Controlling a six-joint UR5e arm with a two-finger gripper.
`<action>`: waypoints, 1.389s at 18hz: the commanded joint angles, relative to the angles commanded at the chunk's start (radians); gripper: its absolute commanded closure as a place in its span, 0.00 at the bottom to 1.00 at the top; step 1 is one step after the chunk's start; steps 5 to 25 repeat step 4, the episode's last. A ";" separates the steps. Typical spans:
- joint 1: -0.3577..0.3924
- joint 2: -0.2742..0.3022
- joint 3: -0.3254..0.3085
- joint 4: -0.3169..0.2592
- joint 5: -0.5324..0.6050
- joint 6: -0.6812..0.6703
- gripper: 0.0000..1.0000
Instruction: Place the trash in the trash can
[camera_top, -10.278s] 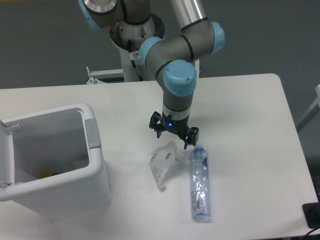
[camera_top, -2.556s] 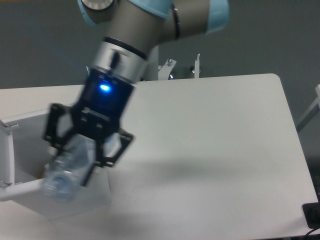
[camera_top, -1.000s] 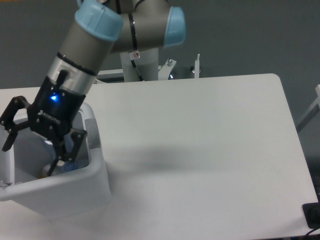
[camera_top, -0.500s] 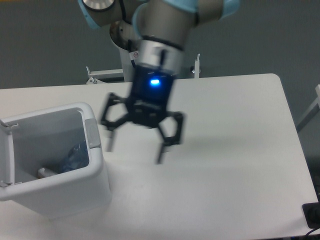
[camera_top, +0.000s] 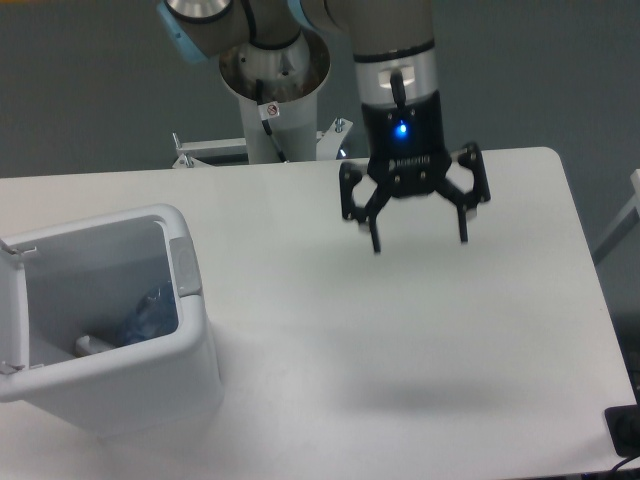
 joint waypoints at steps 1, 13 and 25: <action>0.014 0.011 0.000 -0.018 -0.002 0.016 0.00; 0.026 0.019 0.000 -0.029 -0.009 -0.003 0.00; 0.026 0.019 0.000 -0.029 -0.009 -0.003 0.00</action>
